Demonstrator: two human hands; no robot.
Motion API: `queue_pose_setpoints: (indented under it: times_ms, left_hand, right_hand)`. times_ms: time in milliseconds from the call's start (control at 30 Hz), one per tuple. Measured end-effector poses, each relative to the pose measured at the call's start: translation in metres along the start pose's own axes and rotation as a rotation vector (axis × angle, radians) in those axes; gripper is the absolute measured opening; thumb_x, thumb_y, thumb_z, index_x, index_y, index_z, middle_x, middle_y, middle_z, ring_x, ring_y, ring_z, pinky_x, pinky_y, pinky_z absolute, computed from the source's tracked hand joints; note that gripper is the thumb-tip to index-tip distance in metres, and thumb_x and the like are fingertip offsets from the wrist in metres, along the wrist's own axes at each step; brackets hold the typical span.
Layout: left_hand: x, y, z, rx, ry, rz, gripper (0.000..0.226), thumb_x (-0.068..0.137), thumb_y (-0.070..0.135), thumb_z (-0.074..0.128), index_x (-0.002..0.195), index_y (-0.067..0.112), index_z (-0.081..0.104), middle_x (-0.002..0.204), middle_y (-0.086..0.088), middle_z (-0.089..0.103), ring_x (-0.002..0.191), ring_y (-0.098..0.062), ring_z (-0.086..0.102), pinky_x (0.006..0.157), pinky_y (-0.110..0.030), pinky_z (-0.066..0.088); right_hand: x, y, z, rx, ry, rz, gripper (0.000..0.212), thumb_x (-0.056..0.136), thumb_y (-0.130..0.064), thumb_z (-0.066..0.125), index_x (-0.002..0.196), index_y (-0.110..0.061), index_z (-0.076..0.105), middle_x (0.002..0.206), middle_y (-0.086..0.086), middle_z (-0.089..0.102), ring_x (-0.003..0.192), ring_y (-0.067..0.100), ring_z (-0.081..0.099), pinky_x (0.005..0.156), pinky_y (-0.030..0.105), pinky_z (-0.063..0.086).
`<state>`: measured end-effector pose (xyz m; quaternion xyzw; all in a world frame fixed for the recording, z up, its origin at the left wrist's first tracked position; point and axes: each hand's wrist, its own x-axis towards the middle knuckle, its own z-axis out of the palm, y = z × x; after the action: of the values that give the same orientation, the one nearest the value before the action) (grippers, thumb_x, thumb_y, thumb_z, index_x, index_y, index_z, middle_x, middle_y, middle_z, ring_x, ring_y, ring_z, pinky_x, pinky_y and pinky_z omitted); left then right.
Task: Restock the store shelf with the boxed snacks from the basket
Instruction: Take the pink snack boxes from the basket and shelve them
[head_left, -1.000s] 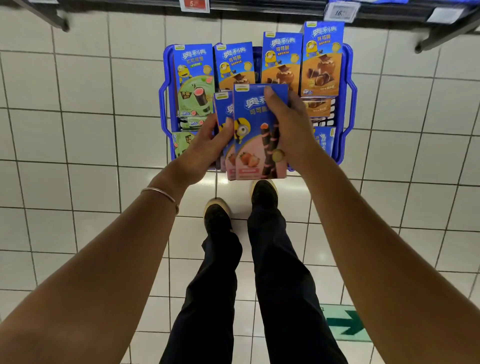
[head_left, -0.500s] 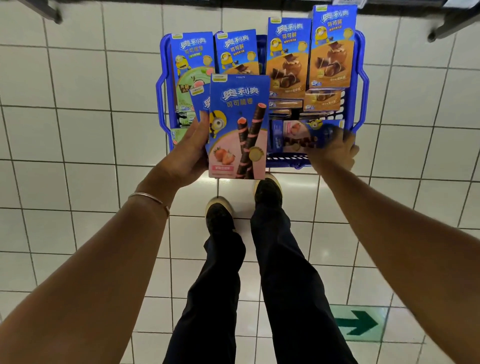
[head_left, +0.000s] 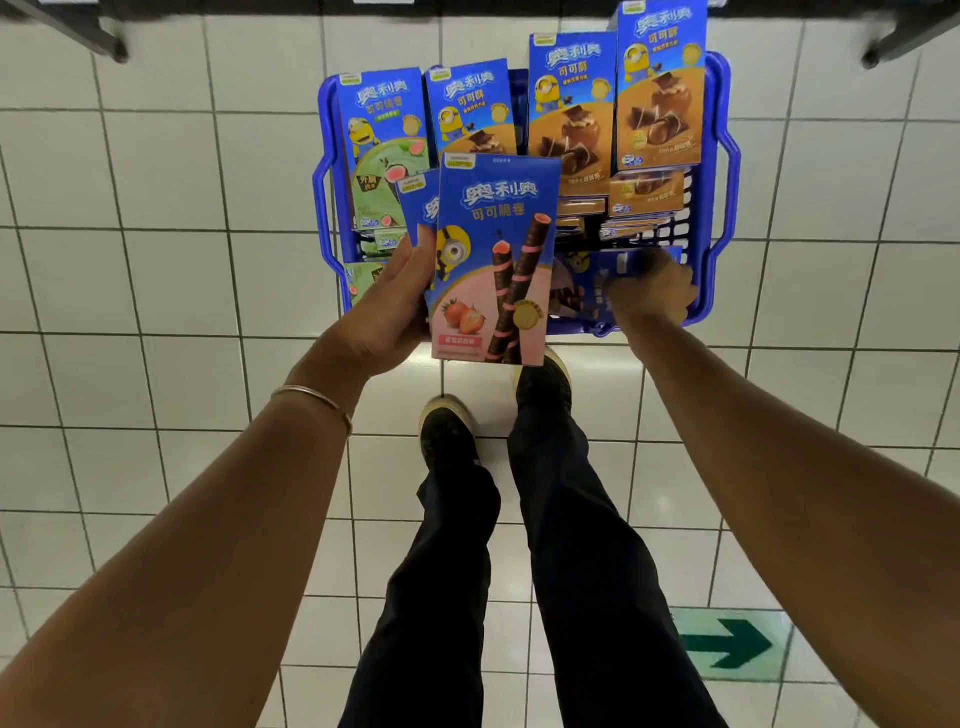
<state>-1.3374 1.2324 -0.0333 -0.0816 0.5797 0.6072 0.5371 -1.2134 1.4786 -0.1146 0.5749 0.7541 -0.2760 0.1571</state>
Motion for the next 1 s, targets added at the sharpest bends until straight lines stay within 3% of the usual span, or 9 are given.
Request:
queue_pose_setpoints:
  times_ms: [100,200,367,500,567,667,767,833,1000]
  left_hand:
    - [-0.003,0.002,0.002,0.033,-0.014,0.029,0.096,0.08,0.079,0.065,0.154,0.023,0.04,0.148,-0.005,0.062,0.133,-0.033,0.063,0.105,-0.065,0.051]
    - [-0.006,0.004,0.003,0.02,0.022,0.046,0.079,0.084,0.076,0.064,0.147,0.03,0.05,0.147,-0.003,0.063,0.133,-0.032,0.063,0.1,-0.061,0.056]
    - [-0.018,0.016,0.012,-0.043,0.036,0.051,0.056,0.078,0.077,0.07,0.123,0.044,0.071,0.133,0.005,0.072,0.124,-0.024,0.07,0.083,-0.04,0.063]
    - [-0.024,0.02,0.007,-0.164,0.035,0.085,0.073,0.077,0.071,0.074,0.134,0.029,0.059,0.132,0.0,0.072,0.123,-0.024,0.07,0.085,-0.039,0.063]
    - [-0.025,0.021,0.005,-0.217,0.061,0.089,0.067,0.084,0.063,0.066,0.138,0.024,0.055,0.131,0.0,0.072,0.121,-0.024,0.07,0.085,-0.038,0.063]
    - [-0.024,0.022,0.008,-0.249,0.068,0.07,0.042,0.101,0.051,0.047,0.133,0.025,0.059,0.127,0.003,0.075,0.119,-0.02,0.072,0.084,-0.036,0.063]
    - [-0.02,0.021,0.017,-0.262,0.013,0.085,0.038,0.108,0.047,0.042,0.13,0.031,0.069,0.134,0.001,0.072,0.124,-0.024,0.069,0.091,-0.04,0.061]
    - [-0.016,0.018,0.019,-0.303,-0.033,0.108,0.042,0.112,0.045,0.036,0.138,0.03,0.065,0.142,-0.002,0.068,0.13,-0.027,0.065,0.097,-0.044,0.058]
    - [-0.019,0.009,0.013,-0.378,-0.05,0.122,0.045,0.115,0.039,0.021,0.151,0.022,0.043,0.136,-0.002,0.071,0.126,-0.026,0.068,0.091,-0.042,0.061]
  right_hand:
    - [-0.011,-0.003,-0.005,0.326,-0.096,-0.04,0.046,0.083,-0.025,0.078,0.125,-0.019,0.058,0.113,-0.003,0.064,0.112,0.023,0.062,0.088,0.034,0.058]
    - [-0.036,-0.012,-0.029,0.523,-0.019,-0.147,0.043,0.086,-0.021,0.077,0.124,-0.014,0.057,0.101,-0.015,0.062,0.101,0.01,0.066,0.067,0.013,0.056]
    - [-0.067,-0.03,-0.091,0.962,0.123,-0.37,0.033,0.091,-0.011,0.074,0.111,0.0,0.051,0.114,0.015,0.064,0.109,0.018,0.069,0.077,0.03,0.06]
    - [-0.062,-0.058,-0.144,1.106,0.24,-0.428,0.012,0.089,-0.015,0.07,0.091,-0.005,0.064,0.091,0.005,0.064,0.085,0.01,0.06,0.076,0.029,0.048]
    - [-0.062,-0.075,-0.166,1.156,0.133,-0.482,0.01,0.089,-0.019,0.07,0.082,-0.014,0.066,0.085,0.001,0.06,0.084,0.015,0.054,0.078,0.033,0.044]
    - [-0.075,-0.105,-0.179,1.111,-0.253,-0.587,0.021,0.094,-0.022,0.067,0.073,-0.023,0.07,0.076,-0.004,0.061,0.073,0.013,0.058,0.07,0.03,0.048]
    - [-0.092,-0.134,-0.16,0.849,-0.341,-0.576,0.011,0.088,-0.027,0.075,0.087,-0.016,0.074,0.087,0.001,0.071,0.082,0.014,0.069,0.078,0.035,0.056]
    - [-0.1,-0.148,-0.141,0.76,-0.3,-0.571,0.031,0.087,-0.03,0.078,0.1,-0.004,0.068,0.104,0.011,0.07,0.096,0.021,0.071,0.088,0.043,0.058]
    - [-0.115,-0.151,-0.12,0.861,-0.472,-0.458,0.042,0.099,-0.023,0.063,0.133,-0.002,0.048,0.123,0.02,0.057,0.113,0.029,0.066,0.095,0.047,0.056]
